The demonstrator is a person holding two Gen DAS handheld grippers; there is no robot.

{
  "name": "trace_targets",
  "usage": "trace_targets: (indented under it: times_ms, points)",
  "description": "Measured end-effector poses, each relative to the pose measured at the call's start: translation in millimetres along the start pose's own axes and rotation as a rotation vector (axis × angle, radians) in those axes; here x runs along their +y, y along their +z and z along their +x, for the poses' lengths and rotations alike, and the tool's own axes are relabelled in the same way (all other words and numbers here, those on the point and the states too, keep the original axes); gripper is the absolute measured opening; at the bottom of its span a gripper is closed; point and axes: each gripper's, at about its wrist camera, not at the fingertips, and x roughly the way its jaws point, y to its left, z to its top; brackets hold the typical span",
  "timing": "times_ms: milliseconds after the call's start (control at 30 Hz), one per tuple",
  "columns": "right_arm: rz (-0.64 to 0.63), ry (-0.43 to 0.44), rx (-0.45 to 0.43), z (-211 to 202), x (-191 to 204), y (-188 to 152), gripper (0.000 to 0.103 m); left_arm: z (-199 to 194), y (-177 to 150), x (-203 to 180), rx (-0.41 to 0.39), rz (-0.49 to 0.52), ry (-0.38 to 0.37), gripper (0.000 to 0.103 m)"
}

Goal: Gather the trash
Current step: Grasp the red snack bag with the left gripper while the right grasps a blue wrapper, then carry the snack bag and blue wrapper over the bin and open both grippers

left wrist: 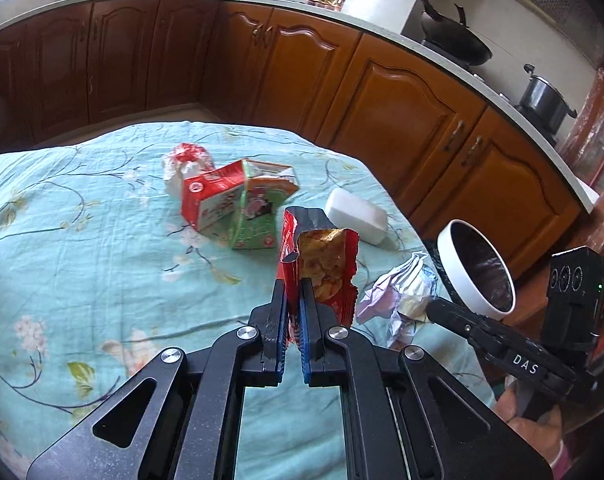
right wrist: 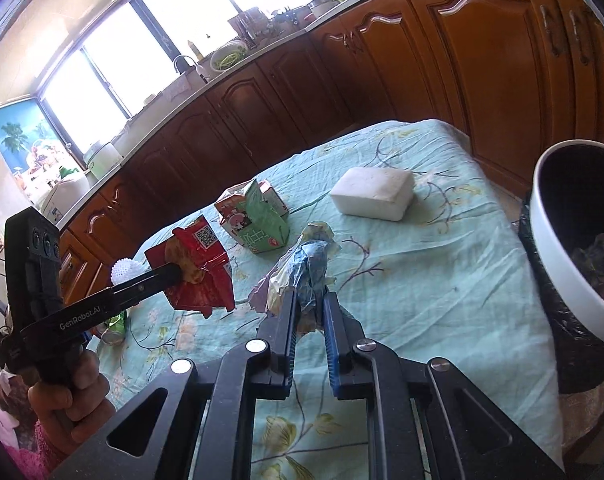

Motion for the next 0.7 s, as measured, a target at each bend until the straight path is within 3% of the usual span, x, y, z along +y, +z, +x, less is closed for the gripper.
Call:
trace_targets:
  times_ms: [700]
  points:
    - [0.152,-0.211,-0.179,-111.0,-106.0,-1.9,0.013,40.4,2.3,-132.1,0.06,0.203,-0.17,0.004]
